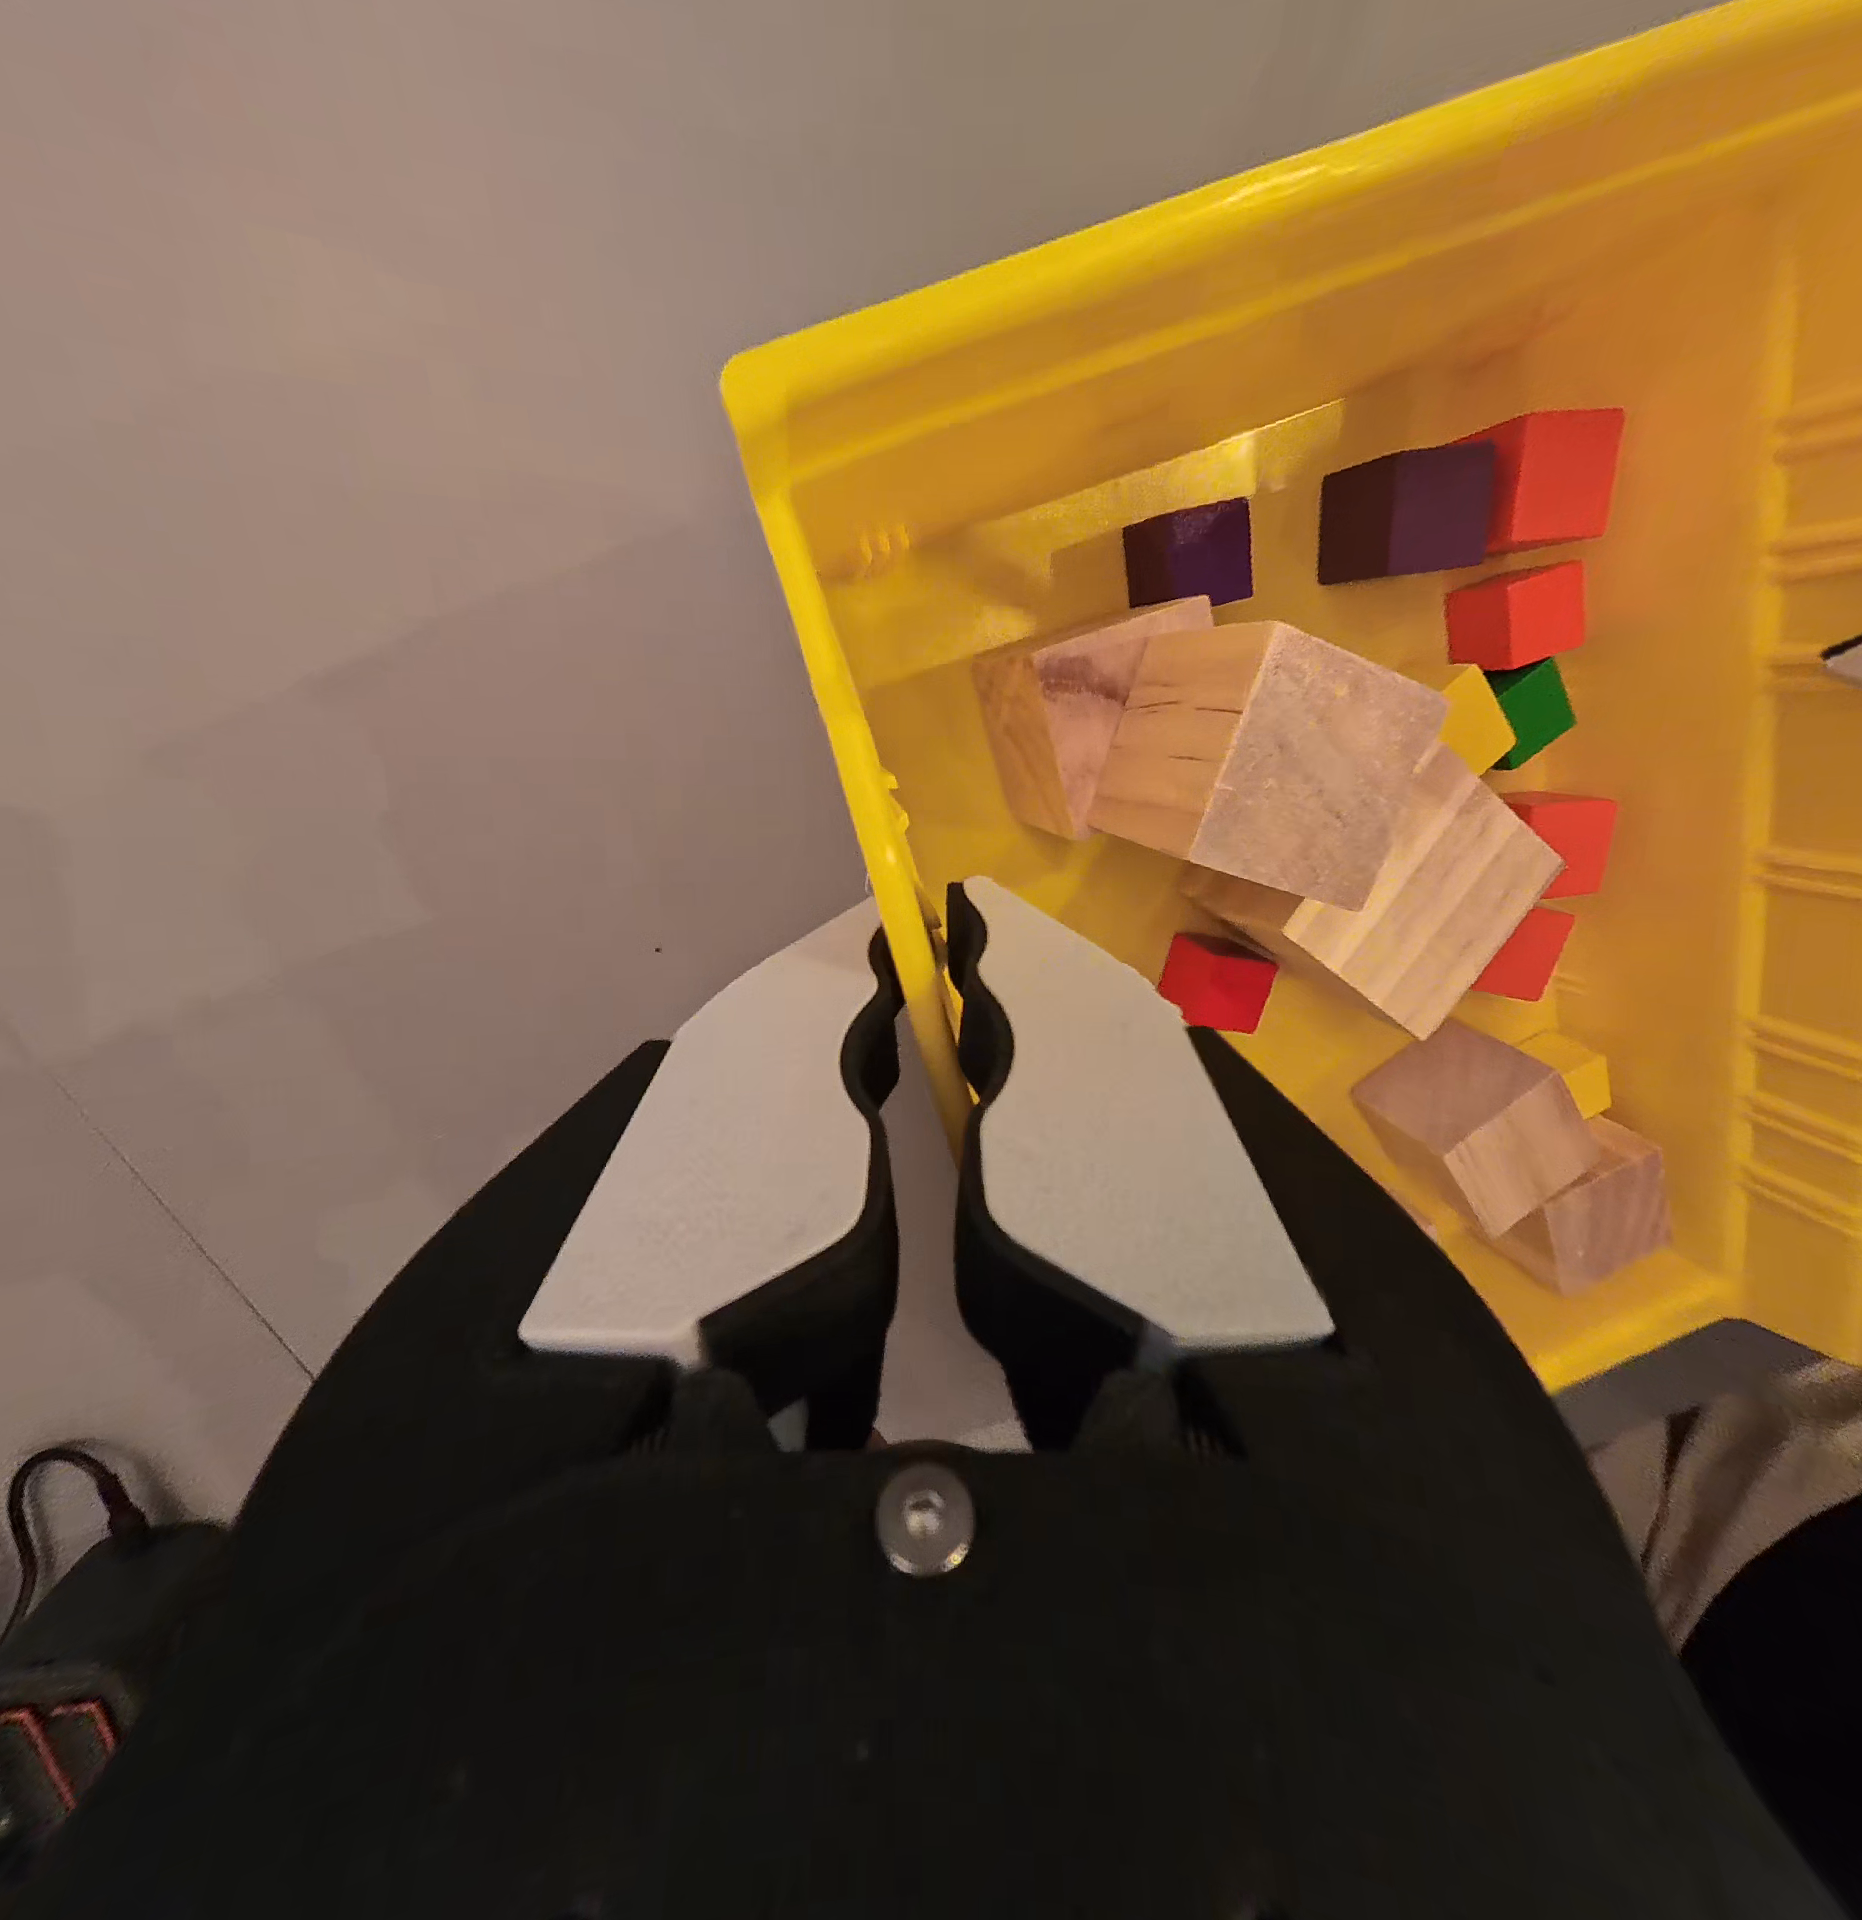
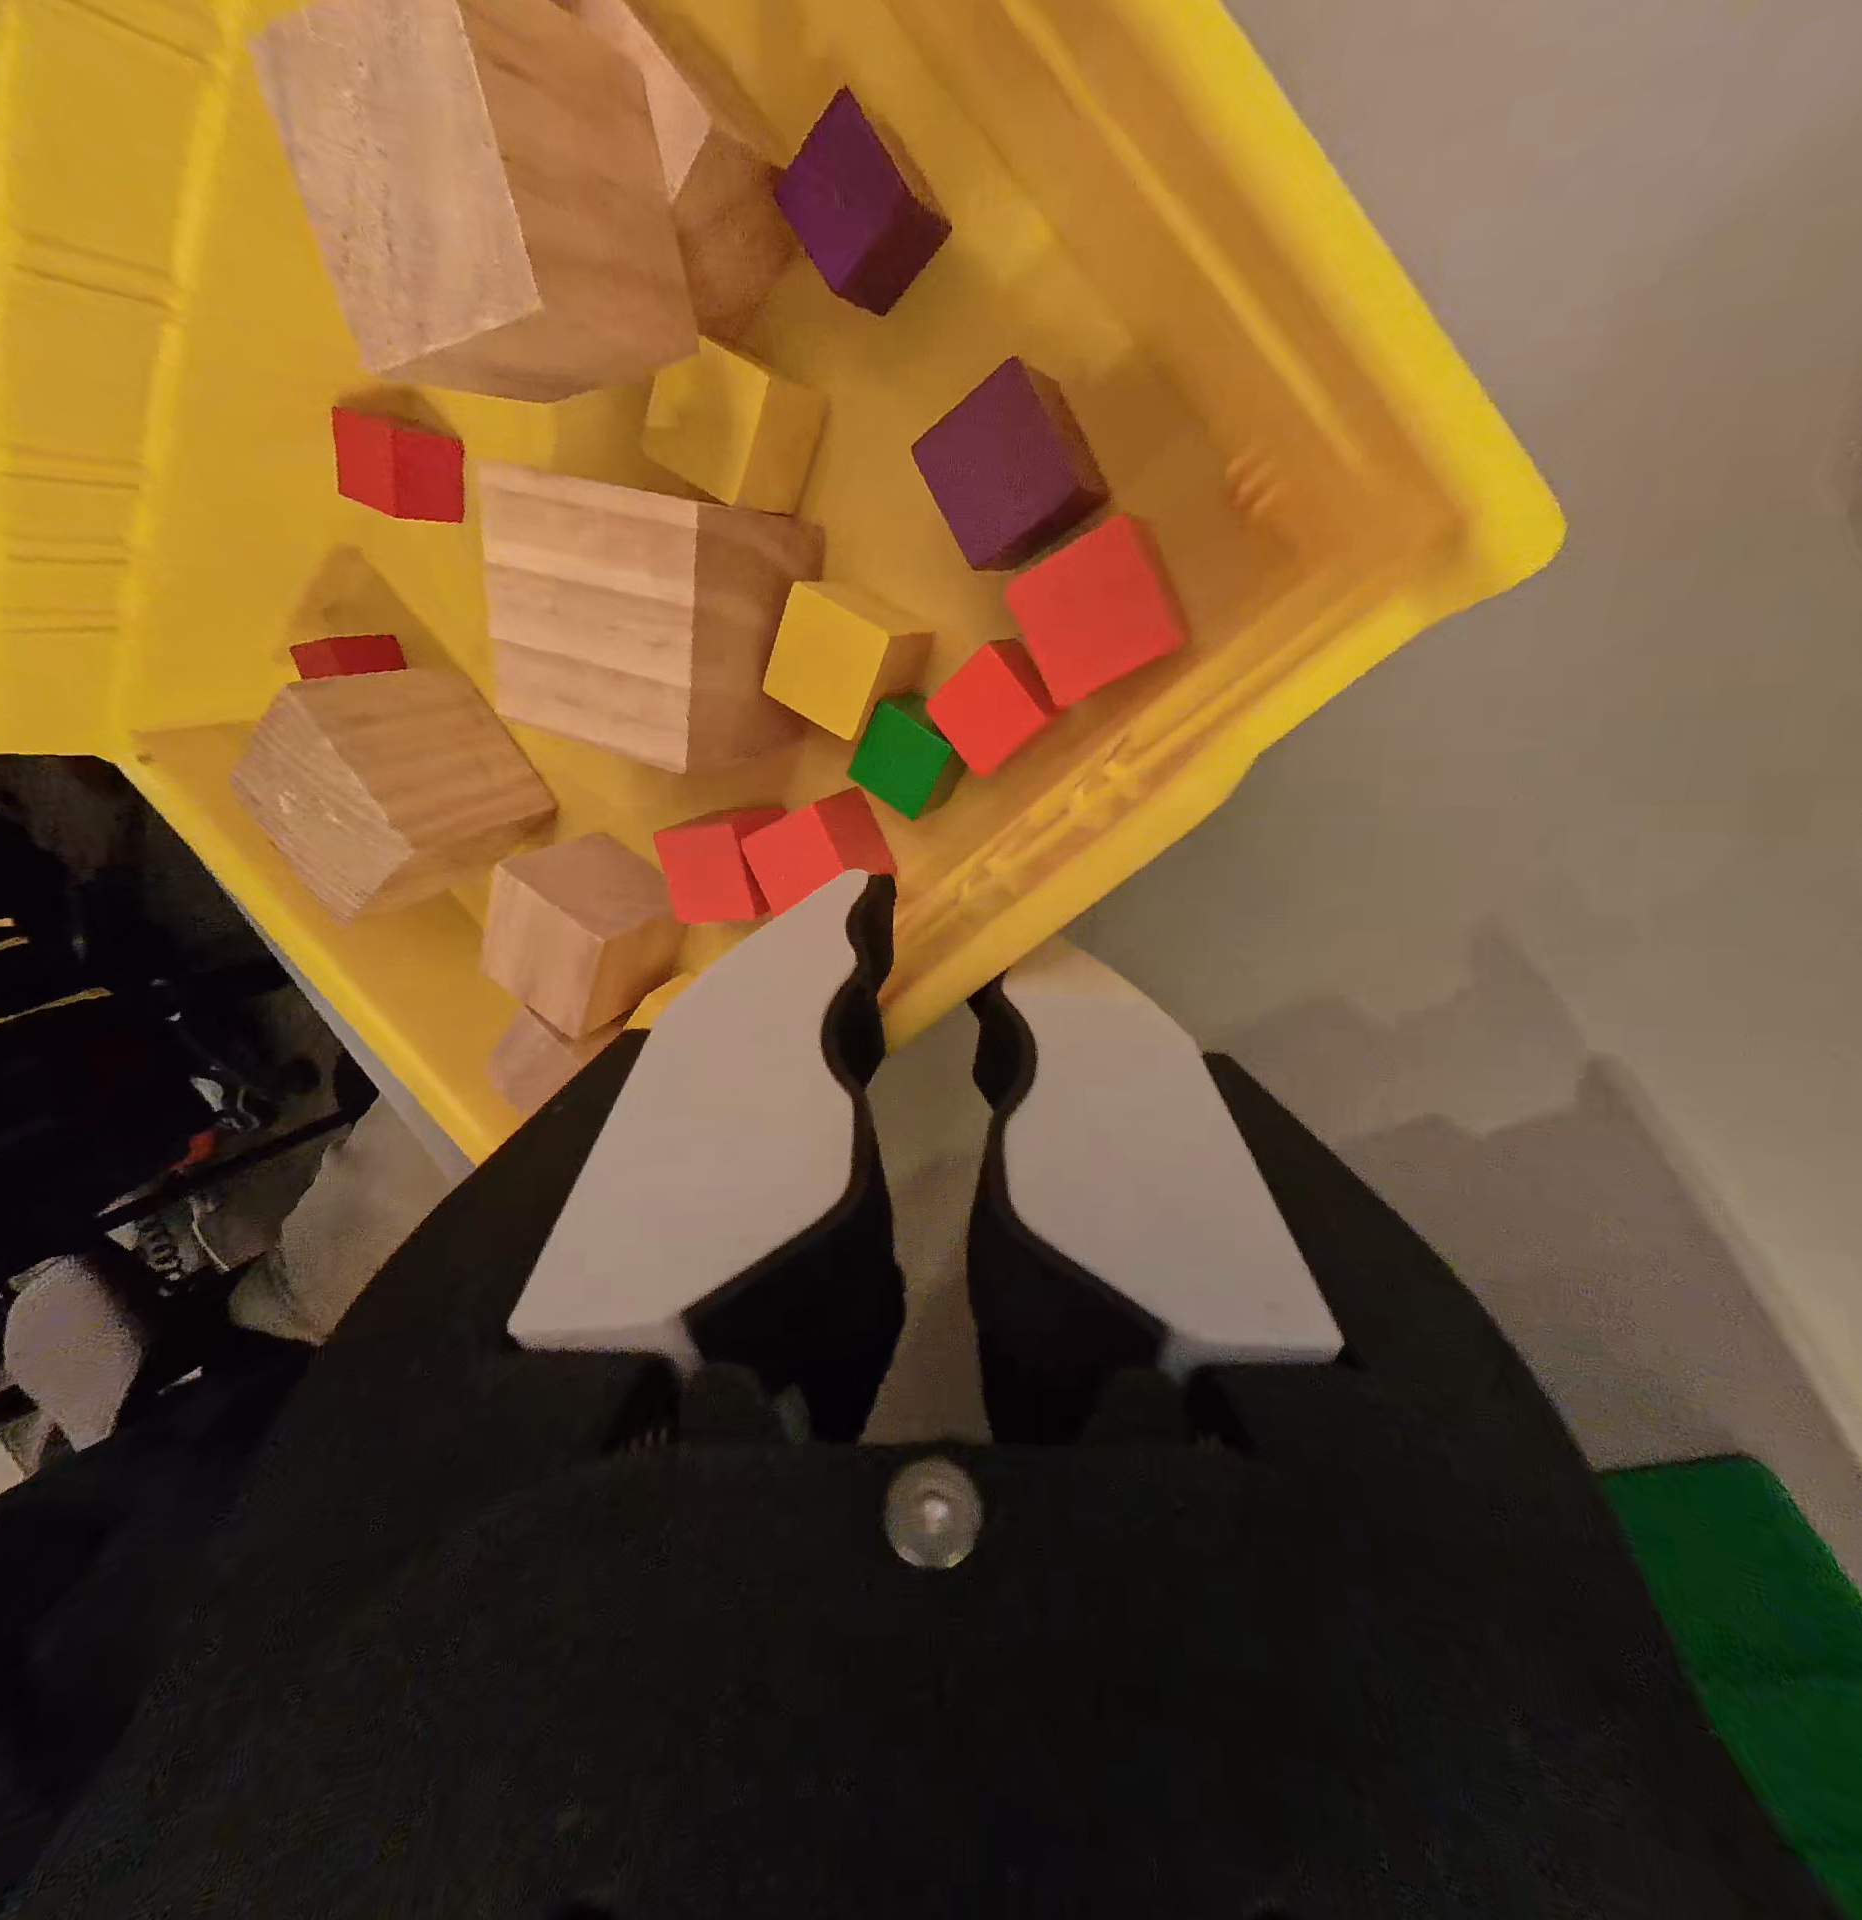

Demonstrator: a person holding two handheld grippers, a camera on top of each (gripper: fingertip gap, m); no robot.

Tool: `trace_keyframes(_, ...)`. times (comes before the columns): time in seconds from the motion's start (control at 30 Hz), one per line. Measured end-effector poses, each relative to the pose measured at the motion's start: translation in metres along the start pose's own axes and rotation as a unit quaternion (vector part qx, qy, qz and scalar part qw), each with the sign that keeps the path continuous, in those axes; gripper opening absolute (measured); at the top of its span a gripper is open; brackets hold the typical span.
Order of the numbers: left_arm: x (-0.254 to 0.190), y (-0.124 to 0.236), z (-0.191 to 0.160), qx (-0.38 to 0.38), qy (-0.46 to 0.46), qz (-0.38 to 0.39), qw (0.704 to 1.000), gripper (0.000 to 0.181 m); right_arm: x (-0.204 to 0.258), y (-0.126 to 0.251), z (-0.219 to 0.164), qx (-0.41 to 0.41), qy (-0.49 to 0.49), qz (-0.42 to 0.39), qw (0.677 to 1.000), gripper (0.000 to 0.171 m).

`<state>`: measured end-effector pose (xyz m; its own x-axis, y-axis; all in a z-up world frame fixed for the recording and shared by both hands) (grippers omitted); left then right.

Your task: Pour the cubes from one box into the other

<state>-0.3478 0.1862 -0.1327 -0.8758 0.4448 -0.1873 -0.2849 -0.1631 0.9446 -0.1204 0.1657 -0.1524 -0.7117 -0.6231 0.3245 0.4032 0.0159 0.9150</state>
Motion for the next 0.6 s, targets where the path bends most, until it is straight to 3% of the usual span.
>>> trace_keyframes(0.37,-0.044,0.031,0.048,-0.004,-0.040,-0.005,0.999,0.005,-0.030,0.061,-0.010,-0.036,-0.032,0.033,0.998,0.007)
trace_keyframes(0.6,-0.059,0.011,0.062,-0.031,-0.042,-0.024,0.998,0.006,-0.053,0.070,-0.020,-0.042,-0.042,0.008,0.998,0.006)
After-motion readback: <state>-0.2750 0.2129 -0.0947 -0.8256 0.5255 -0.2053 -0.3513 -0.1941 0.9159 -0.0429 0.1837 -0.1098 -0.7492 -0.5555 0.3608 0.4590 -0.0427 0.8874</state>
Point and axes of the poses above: each gripper's, where its closed fingertips meet, y back along the fingers, z out of its top, x = y × z across the jaws, the point moved 6 cm from there along y, back along the fingers, and after that the axes turned 6 degrees about -z, right-handed, at the moved point
